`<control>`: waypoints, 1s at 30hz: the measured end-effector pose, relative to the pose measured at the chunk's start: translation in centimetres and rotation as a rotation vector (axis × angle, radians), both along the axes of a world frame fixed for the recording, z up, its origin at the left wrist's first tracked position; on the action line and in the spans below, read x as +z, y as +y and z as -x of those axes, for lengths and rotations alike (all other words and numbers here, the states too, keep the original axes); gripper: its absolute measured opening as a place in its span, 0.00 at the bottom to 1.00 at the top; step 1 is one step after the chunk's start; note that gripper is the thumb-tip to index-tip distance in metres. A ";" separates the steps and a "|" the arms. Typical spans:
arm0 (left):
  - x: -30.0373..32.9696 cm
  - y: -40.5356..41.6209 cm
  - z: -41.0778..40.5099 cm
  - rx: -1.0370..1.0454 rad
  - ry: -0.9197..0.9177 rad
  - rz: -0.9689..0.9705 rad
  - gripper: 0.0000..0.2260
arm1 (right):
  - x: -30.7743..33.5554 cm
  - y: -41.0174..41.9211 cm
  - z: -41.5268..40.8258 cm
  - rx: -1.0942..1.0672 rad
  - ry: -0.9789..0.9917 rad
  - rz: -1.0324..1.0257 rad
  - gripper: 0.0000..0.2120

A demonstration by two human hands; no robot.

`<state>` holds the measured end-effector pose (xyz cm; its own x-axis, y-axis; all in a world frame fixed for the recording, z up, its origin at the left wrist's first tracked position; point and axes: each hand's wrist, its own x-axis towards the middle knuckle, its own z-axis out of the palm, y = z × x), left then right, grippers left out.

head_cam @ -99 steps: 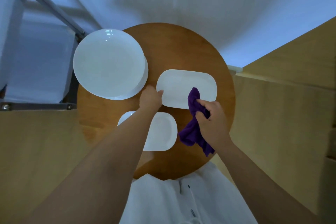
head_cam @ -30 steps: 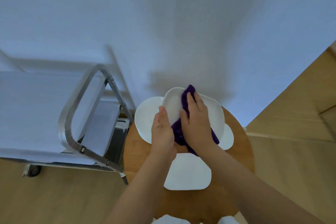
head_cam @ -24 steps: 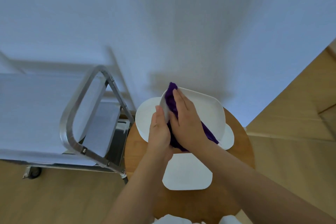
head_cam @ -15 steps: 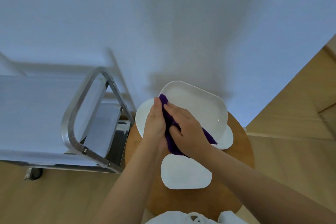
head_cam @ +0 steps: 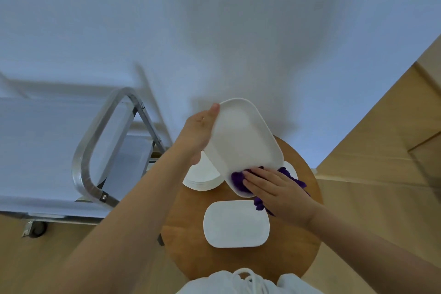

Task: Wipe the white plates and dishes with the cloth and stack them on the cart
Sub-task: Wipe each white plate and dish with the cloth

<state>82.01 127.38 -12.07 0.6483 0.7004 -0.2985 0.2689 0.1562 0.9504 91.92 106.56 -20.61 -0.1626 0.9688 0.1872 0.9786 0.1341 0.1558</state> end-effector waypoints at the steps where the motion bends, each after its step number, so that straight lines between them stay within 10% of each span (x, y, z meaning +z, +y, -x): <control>1: 0.1 0.0 -0.2 -0.028 0.017 -0.019 0.17 | 0.1 -0.2 -0.3 0.016 -0.017 0.032 0.38; 15: 1.8 -0.4 -1.3 -0.462 0.343 -0.200 0.23 | 4.4 4.1 -4.1 0.242 -0.276 -0.068 0.32; 30: 2.2 2.3 -0.7 0.094 0.050 -0.078 0.19 | 3.1 3.7 -0.8 -0.116 0.157 -0.251 0.21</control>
